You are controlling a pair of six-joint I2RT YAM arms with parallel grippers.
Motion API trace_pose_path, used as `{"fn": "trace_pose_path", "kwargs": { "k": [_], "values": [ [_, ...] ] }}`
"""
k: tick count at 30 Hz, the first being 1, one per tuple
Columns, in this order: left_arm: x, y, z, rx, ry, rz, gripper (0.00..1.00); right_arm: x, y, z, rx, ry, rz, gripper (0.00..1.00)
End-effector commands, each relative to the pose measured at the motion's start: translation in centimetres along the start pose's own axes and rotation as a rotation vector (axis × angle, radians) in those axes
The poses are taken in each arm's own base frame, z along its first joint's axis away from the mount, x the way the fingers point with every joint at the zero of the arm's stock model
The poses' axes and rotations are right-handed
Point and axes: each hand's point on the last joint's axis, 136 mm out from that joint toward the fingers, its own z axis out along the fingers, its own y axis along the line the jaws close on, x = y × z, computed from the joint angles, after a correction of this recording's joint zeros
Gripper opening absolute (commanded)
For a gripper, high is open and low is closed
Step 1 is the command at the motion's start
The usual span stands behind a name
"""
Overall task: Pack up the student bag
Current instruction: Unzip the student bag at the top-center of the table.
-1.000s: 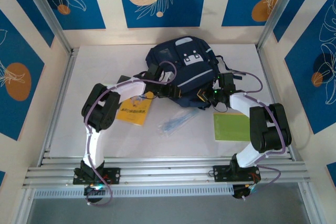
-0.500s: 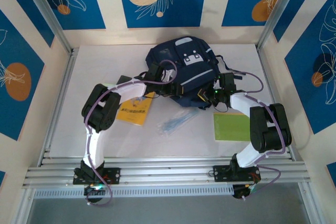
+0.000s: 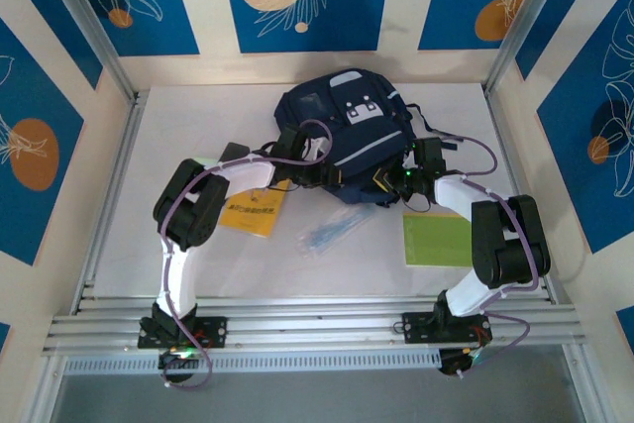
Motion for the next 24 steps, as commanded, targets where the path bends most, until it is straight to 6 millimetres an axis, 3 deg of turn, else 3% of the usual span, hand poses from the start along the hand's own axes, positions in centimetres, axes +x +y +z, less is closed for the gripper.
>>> {"fn": "trace_pose_path", "kwargs": {
  "k": [1, 8, 17, 21, 24],
  "values": [
    [0.8, -1.7, 0.0, 0.043, 0.014, 0.011, 0.23, -0.6, 1.7, -0.3, -0.066, -0.021, -0.033, 0.00],
    [0.0, -2.3, 0.1, 0.083, -0.032, -0.005, 0.00, -0.6, 1.5, -0.6, -0.064, -0.028, -0.033, 0.00],
    [-0.1, -3.5, -1.0, 0.151, -0.023, -0.028, 0.00, -0.9, 1.4, -0.8, -0.064, -0.036, -0.026, 0.00],
    [0.7, -3.6, -0.2, 0.136, 0.005, -0.014, 0.14, -0.8, 1.3, -0.7, -0.065, -0.031, -0.023, 0.00],
    [1.5, -2.9, 0.3, 0.098, 0.019, -0.003, 0.16, -0.8, 1.2, -0.7, -0.062, -0.032, -0.020, 0.00]
  ]
}}
